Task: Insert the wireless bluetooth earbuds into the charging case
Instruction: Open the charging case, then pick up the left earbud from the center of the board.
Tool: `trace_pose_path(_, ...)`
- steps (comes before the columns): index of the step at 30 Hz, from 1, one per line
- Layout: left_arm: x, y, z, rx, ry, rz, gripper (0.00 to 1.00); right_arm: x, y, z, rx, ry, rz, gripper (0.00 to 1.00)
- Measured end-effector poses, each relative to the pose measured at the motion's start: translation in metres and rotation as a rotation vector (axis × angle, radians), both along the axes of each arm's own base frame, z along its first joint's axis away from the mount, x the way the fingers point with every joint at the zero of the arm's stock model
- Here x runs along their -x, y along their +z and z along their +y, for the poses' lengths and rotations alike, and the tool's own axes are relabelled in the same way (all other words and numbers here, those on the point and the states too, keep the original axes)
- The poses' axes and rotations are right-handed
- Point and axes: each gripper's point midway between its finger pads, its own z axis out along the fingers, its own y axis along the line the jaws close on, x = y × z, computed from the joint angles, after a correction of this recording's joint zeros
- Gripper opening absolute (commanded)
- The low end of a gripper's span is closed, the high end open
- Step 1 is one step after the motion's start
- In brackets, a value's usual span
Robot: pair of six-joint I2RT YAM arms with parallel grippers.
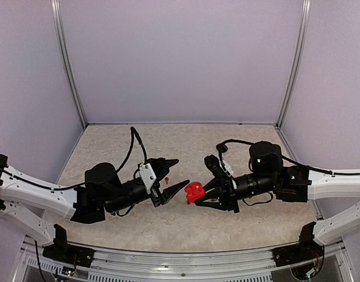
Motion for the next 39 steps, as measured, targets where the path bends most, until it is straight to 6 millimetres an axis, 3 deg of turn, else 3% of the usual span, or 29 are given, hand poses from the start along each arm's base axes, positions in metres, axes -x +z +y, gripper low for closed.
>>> trace_pose_path(15, -0.002, 0.016, 0.011, 0.058, 0.015, 0.021, 0.63, 0.001, 0.005, -0.004, -0.005, -0.001, -0.041, 0.0)
trace_pose_path(21, -0.031, 0.01, 0.028, 0.12, 0.081, 0.172, 0.63, 0.001, 0.016, -0.01, -0.032, -0.016, -0.086, 0.0)
trace_pose_path(30, -0.086, -0.027, 0.058, 0.176, 0.202, 0.472, 0.61, 0.002, 0.017, -0.023, -0.044, -0.038, -0.149, 0.0)
trace_pose_path(34, -0.095, -0.058, 0.049, 0.107, 0.213, 0.577, 0.59, 0.001, 0.021, -0.027, -0.048, -0.051, -0.176, 0.0)
trace_pose_path(39, -0.092, -0.101, 0.029, -0.002, 0.162, 0.653, 0.58, 0.001, 0.023, -0.032, -0.057, -0.066, -0.194, 0.0)
